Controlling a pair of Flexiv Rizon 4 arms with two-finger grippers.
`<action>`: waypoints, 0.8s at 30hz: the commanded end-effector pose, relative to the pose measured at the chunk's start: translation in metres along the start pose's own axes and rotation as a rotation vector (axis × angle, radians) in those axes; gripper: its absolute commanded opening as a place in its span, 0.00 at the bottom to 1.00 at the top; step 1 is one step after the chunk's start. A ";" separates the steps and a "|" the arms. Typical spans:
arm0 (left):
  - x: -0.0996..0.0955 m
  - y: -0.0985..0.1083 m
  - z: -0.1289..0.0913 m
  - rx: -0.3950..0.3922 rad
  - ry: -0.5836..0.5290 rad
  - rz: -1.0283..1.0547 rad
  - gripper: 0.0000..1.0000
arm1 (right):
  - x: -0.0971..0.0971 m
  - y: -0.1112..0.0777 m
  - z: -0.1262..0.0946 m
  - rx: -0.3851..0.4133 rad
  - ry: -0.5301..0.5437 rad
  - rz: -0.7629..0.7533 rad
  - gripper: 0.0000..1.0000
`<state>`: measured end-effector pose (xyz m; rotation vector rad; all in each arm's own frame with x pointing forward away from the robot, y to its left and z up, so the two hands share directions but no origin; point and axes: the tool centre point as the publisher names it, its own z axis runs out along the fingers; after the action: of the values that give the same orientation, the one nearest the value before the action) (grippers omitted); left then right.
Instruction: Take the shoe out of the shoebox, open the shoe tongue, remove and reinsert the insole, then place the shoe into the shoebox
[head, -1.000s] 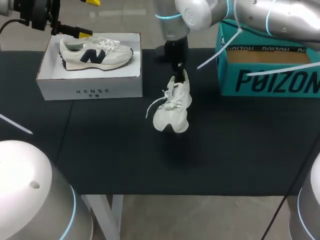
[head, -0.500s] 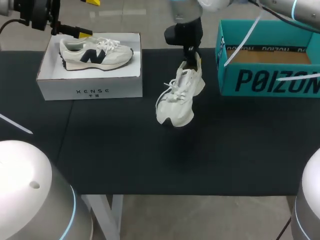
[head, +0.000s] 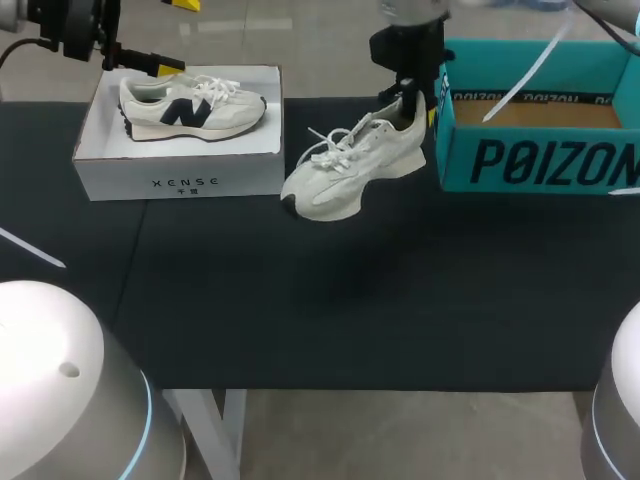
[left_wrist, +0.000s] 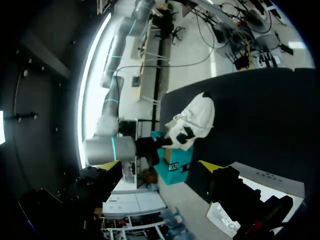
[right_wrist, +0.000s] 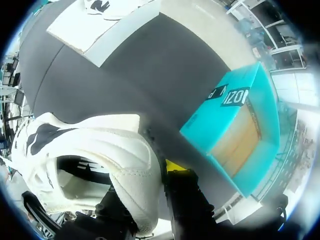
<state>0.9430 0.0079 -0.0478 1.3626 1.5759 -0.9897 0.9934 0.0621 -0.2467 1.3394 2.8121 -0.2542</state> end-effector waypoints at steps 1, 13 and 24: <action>0.000 0.000 0.000 0.002 0.003 0.000 1.00 | 0.000 -0.005 0.000 -0.016 0.000 -0.001 0.00; 0.000 0.000 0.000 0.002 0.003 0.000 1.00 | -0.054 0.010 -0.015 -0.134 0.003 0.406 0.00; 0.000 0.000 0.000 0.002 0.003 0.000 1.00 | -0.110 -0.001 -0.073 -0.192 -0.178 0.495 0.00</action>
<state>0.9430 0.0079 -0.0478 1.3626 1.5759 -0.9896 1.0802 -0.0078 -0.1814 1.8006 2.2865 -0.0851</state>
